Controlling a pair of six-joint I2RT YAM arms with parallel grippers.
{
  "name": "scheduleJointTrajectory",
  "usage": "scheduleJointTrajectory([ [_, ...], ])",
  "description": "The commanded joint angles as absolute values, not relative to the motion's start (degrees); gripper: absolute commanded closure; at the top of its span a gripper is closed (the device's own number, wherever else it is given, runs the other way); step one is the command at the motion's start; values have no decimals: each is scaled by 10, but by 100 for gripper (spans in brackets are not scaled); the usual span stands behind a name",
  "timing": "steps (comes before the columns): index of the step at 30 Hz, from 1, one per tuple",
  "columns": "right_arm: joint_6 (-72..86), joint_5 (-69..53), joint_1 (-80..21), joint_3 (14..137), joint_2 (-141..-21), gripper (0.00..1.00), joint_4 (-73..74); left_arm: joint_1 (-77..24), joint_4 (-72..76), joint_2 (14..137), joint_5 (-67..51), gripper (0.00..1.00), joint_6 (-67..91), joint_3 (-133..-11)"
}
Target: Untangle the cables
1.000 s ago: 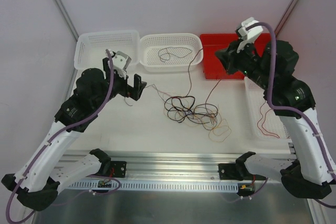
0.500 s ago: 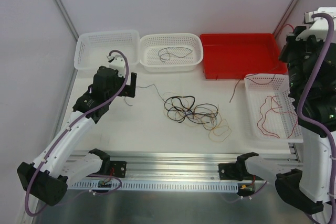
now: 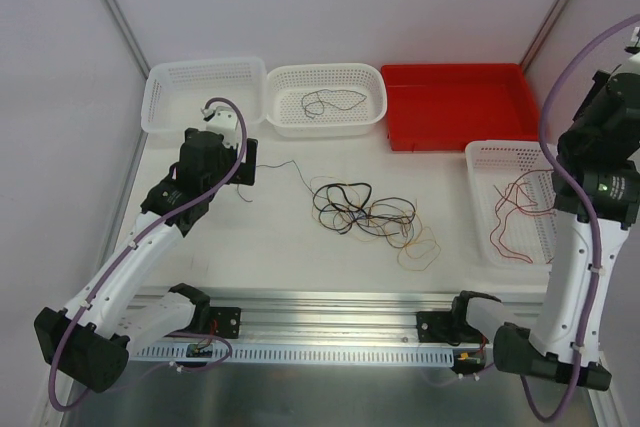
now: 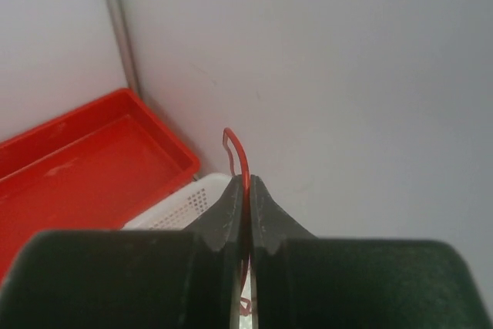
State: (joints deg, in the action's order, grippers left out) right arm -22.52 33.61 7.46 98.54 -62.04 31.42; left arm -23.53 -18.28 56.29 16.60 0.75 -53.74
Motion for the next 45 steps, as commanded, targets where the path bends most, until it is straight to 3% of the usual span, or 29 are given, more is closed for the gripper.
scheduleJointTrajectory([
  [1, -150, 306, 133, 915, -620, 99, 264, -231, -168, 560, 175, 1, 6, -536],
  [7, -60, 256, 205, 810, -635, 99, 241, -231, -168, 561, 173, 1, 5, -535],
  [26, 90, 166, 257, 589, -731, 99, 257, -231, -168, 560, 175, 1, 5, -533],
  [32, 134, 183, 272, 602, -815, 99, 305, -231, -167, 561, 176, 1, -8, -532],
  [38, 110, 193, 270, 640, -709, 99, 293, -231, -167, 566, 174, 1, -7, -533],
  [45, 64, 130, 270, 810, -662, 99, 323, -231, -168, 567, 179, 1, -8, -531],
])
